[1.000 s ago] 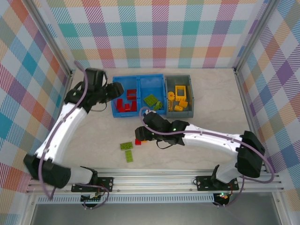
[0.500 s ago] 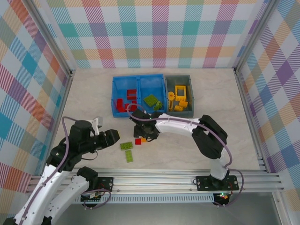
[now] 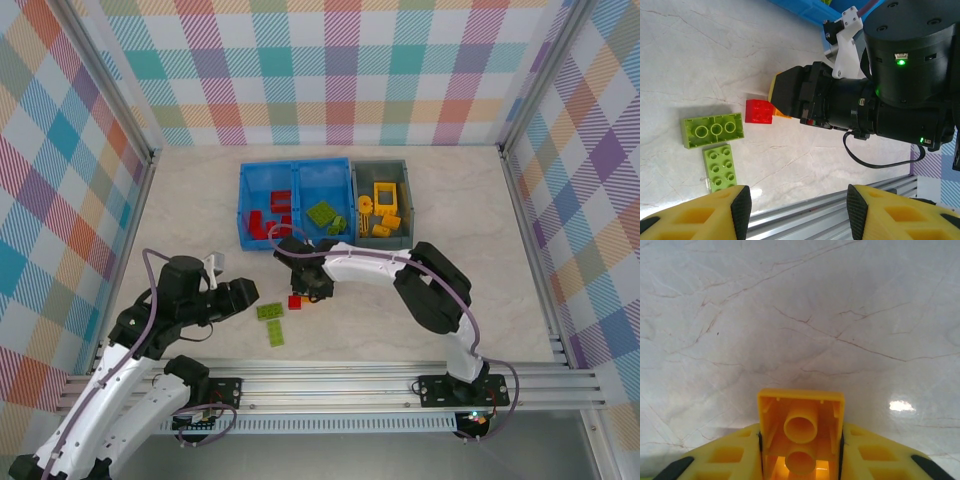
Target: Sort the legos into containers by color
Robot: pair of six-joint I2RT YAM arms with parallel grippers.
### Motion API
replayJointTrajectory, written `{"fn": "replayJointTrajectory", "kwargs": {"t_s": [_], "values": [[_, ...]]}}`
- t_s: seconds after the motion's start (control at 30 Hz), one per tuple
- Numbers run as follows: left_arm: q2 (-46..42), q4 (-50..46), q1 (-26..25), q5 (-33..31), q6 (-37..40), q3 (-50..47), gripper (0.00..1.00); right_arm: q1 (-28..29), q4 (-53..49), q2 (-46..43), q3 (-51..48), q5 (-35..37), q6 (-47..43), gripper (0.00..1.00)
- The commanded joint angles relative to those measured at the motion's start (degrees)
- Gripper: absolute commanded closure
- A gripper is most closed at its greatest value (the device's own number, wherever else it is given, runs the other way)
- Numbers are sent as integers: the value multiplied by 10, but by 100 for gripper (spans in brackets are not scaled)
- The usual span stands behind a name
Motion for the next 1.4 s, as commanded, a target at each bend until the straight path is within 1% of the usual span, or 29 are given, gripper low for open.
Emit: {"fn": "replayJointTrajectory", "kwargs": {"t_s": [0.0, 0.1, 0.2, 0.3, 0.37, 0.47, 0.53, 0.63, 0.73, 0.87, 0.93, 1.03, 1.2, 1.37], "values": [[2, 21, -2, 11, 0, 23, 45, -3, -1, -27, -15, 22, -2, 73], [16, 29, -2, 16, 4, 32, 45, -3, -10, -83, -30, 57, -21, 75], [37, 42, -2, 21, 2, 48, 45, -14, -30, -155, -47, 90, -47, 74], [65, 69, -3, 35, -9, 61, 45, -54, -34, -229, -83, 80, -73, 74], [86, 96, -11, 41, -20, 71, 45, -91, -26, -274, -102, 75, -100, 74], [129, 132, -54, 19, -30, 98, 45, -159, -26, -298, -98, 53, -156, 73], [172, 151, -106, -19, -29, 121, 45, -214, -30, -282, -77, 27, -190, 73], [235, 178, -185, -84, -26, 154, 46, -278, -34, -237, -34, -9, -224, 73], [282, 207, -250, -158, -23, 180, 48, -327, -32, -175, 31, -45, -255, 73], [345, 237, -315, -248, -13, 221, 48, -364, -28, -85, 124, -87, -283, 75], [384, 247, -336, -287, 1, 250, 48, -377, -24, -40, 167, -109, -286, 75], [448, 253, -349, -317, 29, 304, 48, -390, -30, 20, 232, -132, -278, 75], [536, 255, -352, -334, 68, 383, 48, -402, -21, 88, 300, -159, -232, 75], [576, 253, -352, -328, 84, 423, 48, -408, -13, 143, 346, -185, -186, 73]]}}
